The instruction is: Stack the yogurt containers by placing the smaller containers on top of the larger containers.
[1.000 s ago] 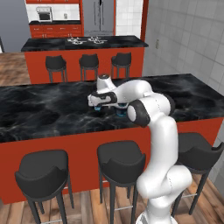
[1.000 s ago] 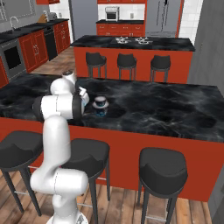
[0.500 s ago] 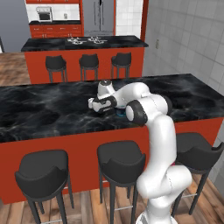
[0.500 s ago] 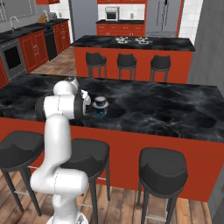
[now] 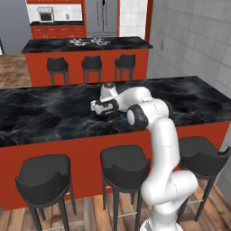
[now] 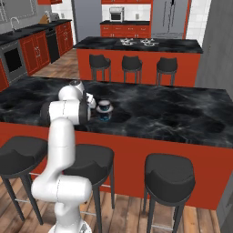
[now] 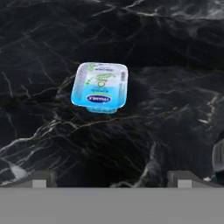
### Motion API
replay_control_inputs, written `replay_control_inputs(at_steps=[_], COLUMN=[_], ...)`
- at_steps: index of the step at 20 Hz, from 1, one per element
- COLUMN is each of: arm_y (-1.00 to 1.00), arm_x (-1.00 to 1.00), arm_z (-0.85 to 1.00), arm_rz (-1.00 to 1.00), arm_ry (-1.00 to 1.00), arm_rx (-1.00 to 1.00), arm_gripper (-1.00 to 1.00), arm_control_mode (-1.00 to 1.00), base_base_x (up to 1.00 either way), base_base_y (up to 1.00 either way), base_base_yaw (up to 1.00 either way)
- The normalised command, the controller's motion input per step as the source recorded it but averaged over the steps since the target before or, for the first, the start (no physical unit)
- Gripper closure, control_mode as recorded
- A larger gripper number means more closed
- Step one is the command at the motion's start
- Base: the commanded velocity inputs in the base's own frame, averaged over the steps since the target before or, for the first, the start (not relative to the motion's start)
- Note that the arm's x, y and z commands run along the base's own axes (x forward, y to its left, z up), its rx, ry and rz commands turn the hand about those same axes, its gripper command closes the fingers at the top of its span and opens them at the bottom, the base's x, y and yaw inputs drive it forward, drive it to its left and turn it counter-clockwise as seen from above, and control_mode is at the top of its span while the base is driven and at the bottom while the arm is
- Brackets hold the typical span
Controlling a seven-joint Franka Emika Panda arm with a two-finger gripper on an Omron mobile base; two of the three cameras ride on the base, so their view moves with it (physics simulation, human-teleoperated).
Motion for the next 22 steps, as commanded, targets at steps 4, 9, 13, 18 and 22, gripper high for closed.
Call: replay_control_inputs(at_steps=[4, 9, 13, 18, 22], arm_y=[0.21, 0.17, 0.02, 0.00, 0.00], arm_x=[0.38, 0.33, 0.18, 0.08, 0.01], arm_z=[0.00, -0.05, -0.17, -0.19, -0.14], arm_rz=[0.00, 0.00, 0.00, 0.00, 0.00], arm_ry=[0.00, 0.01, 0.00, 0.00, 0.00], arm_rx=[0.00, 0.00, 0.00, 0.00, 0.00], arm_gripper=[-1.00, -1.00, -1.00, -1.00, -1.00], arm_control_mode=[-1.00, -1.00, -1.00, -1.00, -1.00], base_base_x=[0.00, 0.00, 0.00, 0.00, 0.00], base_base_y=[0.00, 0.00, 0.00, 0.00, 0.00], base_base_yaw=[0.00, 0.00, 0.00, 0.00, 0.00])
